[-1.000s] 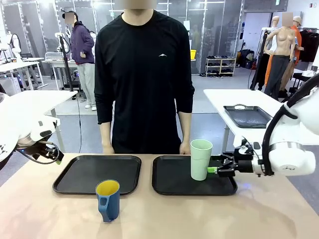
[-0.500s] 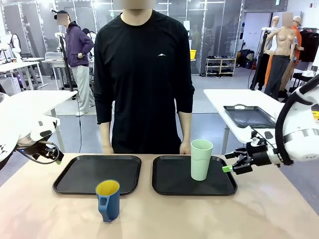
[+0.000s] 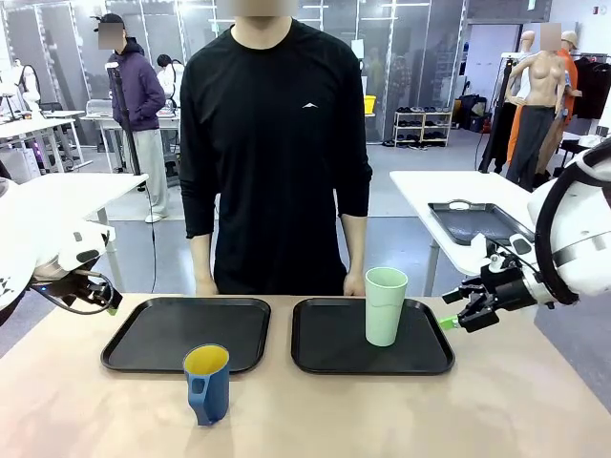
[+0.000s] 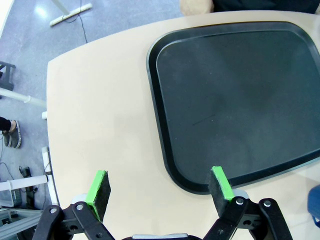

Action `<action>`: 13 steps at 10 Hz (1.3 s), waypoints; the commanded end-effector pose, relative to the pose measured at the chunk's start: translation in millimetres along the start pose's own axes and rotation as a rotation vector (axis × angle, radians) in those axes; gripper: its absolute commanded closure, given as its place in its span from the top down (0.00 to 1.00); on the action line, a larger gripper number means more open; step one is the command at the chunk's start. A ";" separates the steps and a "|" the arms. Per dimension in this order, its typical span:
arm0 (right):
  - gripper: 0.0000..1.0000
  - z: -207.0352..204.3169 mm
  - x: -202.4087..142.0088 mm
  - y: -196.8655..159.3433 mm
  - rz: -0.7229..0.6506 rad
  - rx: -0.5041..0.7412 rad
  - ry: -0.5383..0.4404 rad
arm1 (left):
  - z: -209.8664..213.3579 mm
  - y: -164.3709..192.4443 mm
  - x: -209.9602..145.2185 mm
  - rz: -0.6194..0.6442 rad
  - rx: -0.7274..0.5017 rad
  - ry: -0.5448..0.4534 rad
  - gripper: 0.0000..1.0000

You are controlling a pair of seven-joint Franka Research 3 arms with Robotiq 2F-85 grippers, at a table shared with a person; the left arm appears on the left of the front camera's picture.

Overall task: Sort and store the cups by type.
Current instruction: Place the picked Reusable plastic cup into the Flat Tray indicated by the person, then pick up the Handle plastic cup and place it into the empty Flat Tray.

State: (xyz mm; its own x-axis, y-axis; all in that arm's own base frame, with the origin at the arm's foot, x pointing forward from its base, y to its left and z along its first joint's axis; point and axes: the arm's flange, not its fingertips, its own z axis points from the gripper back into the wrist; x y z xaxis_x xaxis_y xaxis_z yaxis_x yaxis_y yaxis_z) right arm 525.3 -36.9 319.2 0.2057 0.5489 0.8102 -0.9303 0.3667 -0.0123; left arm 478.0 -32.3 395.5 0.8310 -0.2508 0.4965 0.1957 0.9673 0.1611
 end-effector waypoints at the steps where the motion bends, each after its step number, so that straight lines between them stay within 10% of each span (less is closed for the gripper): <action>1: 1.00 -4.3 -3.2 -3.7 0.010 -0.005 -0.029 | 2.1 -0.4 0.5 0.001 0.002 -0.004 1.00; 9: 1.00 -1.5 -2.2 -1.2 -0.006 0.002 -0.004 | 2.1 -0.4 0.5 0.001 0.002 -0.004 1.00; 13: 1.00 76.6 44.8 69.3 0.323 0.013 0.419 | 2.1 -0.4 0.5 0.001 0.002 -0.004 1.00</action>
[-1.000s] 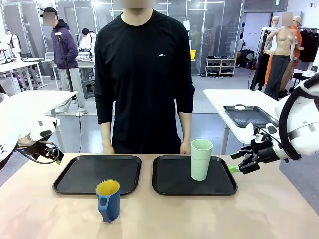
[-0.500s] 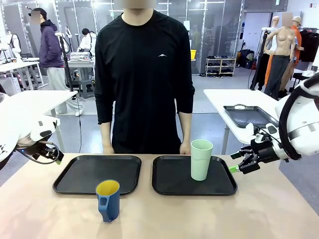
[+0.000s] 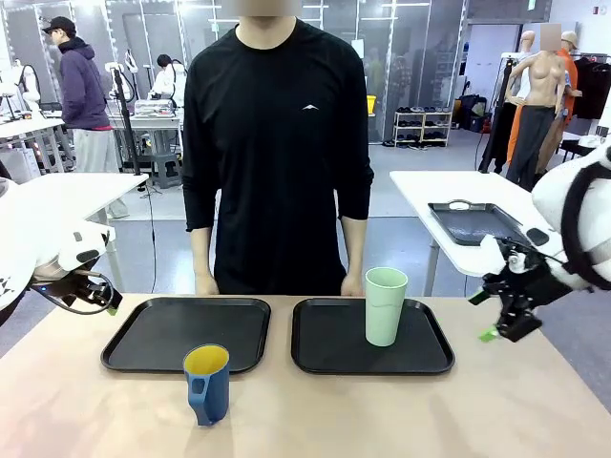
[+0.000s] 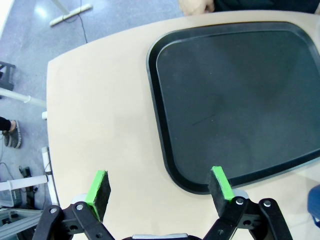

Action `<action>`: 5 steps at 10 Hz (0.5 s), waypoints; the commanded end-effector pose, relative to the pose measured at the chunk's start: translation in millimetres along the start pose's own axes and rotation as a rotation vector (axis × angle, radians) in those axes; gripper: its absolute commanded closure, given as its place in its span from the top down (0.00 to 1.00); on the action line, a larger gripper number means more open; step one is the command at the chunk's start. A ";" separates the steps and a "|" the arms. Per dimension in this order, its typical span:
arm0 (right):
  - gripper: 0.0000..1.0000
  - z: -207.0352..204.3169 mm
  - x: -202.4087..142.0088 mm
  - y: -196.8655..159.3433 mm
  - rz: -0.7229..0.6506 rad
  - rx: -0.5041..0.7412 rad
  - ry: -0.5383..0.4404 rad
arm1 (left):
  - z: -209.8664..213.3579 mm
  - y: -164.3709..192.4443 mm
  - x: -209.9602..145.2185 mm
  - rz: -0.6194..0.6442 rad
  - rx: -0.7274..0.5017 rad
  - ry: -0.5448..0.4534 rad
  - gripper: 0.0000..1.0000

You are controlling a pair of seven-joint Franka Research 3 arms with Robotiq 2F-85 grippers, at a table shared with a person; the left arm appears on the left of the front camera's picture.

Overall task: Sort and store the cups by type.
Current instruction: Pick up the Handle plastic cup and place it into the empty Flat Tray.

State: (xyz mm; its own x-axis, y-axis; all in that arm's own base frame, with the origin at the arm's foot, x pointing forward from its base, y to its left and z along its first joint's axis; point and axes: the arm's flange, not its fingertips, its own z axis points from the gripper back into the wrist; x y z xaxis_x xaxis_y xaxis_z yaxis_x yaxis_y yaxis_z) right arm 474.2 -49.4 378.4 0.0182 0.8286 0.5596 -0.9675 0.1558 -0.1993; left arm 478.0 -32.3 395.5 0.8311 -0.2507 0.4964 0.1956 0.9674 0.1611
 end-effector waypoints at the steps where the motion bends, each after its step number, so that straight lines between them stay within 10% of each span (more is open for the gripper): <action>1: 1.00 34.9 18.7 34.1 0.067 0.001 0.213 | 2.1 -0.4 0.5 0.000 0.002 -0.004 1.00; 5: 1.00 55.8 33.7 66.9 0.125 0.080 0.361 | 2.1 -0.4 0.5 0.000 0.002 -0.004 1.00</action>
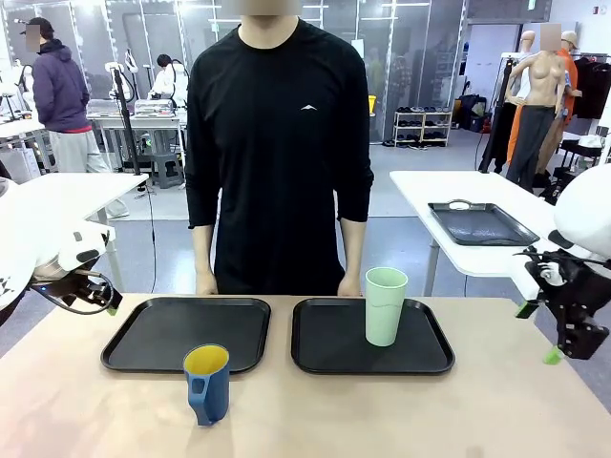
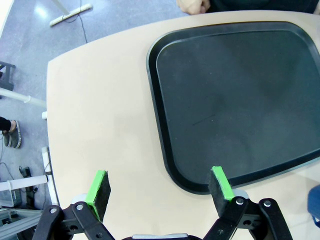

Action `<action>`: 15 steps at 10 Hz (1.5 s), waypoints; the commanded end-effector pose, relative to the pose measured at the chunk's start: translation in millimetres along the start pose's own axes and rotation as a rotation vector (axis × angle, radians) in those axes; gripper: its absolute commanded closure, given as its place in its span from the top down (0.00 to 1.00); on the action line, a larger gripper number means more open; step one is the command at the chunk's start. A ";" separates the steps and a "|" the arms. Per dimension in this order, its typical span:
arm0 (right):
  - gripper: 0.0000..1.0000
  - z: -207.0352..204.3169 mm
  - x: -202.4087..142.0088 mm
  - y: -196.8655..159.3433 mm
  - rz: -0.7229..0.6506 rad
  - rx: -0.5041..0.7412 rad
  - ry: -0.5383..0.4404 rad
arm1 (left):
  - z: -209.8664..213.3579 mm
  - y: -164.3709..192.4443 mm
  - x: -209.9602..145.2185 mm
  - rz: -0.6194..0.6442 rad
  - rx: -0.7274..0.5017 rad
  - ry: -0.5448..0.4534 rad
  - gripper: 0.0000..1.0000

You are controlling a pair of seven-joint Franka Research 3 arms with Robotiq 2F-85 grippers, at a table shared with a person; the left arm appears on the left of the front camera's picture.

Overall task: Sort and store the cups by type.
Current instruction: Pick up the Handle plastic cup and place it into the empty Flat Tray.

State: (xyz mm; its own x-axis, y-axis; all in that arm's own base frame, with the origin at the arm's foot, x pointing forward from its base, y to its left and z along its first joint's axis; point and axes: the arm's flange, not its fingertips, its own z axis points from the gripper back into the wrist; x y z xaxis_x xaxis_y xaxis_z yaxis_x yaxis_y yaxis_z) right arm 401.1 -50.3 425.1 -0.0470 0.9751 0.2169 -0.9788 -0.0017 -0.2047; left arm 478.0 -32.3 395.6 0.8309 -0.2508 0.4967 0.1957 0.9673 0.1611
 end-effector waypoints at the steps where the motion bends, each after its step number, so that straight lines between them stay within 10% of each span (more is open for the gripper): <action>1: 1.00 3.3 11.5 5.4 -0.022 0.032 0.019 | 2.0 -0.3 0.5 0.001 0.002 -0.004 1.00; 15: 1.00 0.0 0.0 0.0 0.000 0.000 0.000 | 2.0 -0.3 0.5 0.001 0.002 -0.004 1.00</action>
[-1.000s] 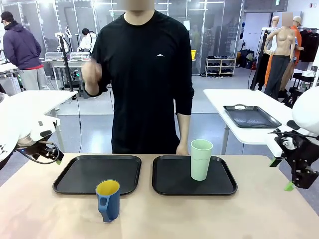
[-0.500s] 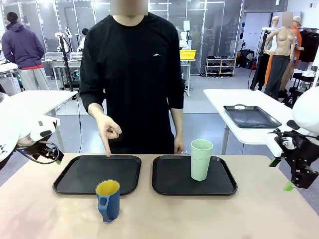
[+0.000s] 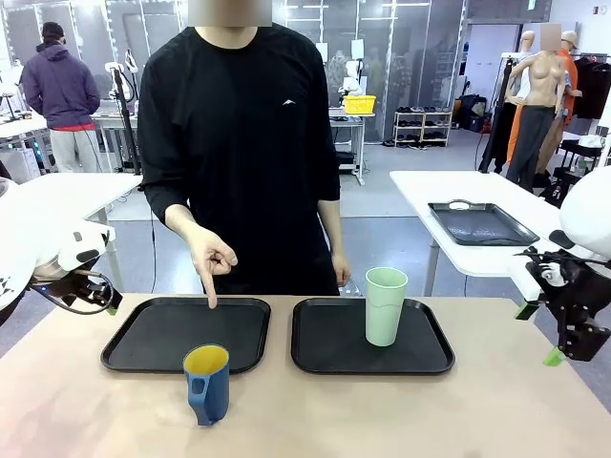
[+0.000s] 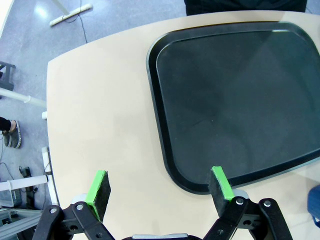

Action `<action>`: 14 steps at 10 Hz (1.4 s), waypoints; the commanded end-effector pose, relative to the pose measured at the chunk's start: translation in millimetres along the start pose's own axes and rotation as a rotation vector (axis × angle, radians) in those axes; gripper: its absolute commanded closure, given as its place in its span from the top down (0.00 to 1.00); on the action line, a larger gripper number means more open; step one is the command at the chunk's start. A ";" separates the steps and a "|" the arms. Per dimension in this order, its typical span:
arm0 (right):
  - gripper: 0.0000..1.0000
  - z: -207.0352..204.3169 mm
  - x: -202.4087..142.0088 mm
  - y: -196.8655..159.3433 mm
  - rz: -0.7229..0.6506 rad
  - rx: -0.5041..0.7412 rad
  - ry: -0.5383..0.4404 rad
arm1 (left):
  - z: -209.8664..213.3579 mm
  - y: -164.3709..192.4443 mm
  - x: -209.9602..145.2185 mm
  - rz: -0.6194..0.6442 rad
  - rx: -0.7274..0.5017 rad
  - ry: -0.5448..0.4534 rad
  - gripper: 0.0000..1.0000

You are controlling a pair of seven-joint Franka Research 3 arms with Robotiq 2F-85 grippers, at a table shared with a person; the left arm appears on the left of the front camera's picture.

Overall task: Sort and store the cups by type.
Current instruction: Pick up the Handle plastic cup and place it into the empty Flat Tray.

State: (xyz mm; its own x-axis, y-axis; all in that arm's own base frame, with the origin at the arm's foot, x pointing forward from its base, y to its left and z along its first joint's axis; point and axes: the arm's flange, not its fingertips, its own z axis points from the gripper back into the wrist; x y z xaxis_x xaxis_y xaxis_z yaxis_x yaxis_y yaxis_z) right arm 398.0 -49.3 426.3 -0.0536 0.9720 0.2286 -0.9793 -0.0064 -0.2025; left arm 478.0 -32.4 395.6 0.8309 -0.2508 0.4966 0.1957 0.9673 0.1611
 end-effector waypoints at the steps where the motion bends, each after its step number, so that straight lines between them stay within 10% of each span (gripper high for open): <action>1: 1.00 -1.5 -1.4 -2.7 -0.004 -0.003 0.013 | 2.0 -0.3 0.5 0.001 0.002 -0.004 1.00; 7: 1.00 -1.5 -1.4 -2.7 -0.004 -0.003 0.013 | 0.0 0.0 0.0 0.000 0.000 0.000 1.00; 14: 1.00 -1.5 -1.4 -2.7 -0.004 -0.003 0.013 | 55.3 33.2 -12.4 -1.101 -0.226 0.146 1.00</action>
State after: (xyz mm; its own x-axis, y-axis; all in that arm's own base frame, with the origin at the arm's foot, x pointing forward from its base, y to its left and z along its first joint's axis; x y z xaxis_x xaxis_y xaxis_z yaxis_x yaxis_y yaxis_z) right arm 398.6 -50.0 425.5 -0.0557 0.9721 0.2276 -0.9794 -0.0089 -0.2015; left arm 442.5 -22.9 422.4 0.3697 -0.9135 0.1698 0.8717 0.4042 0.2770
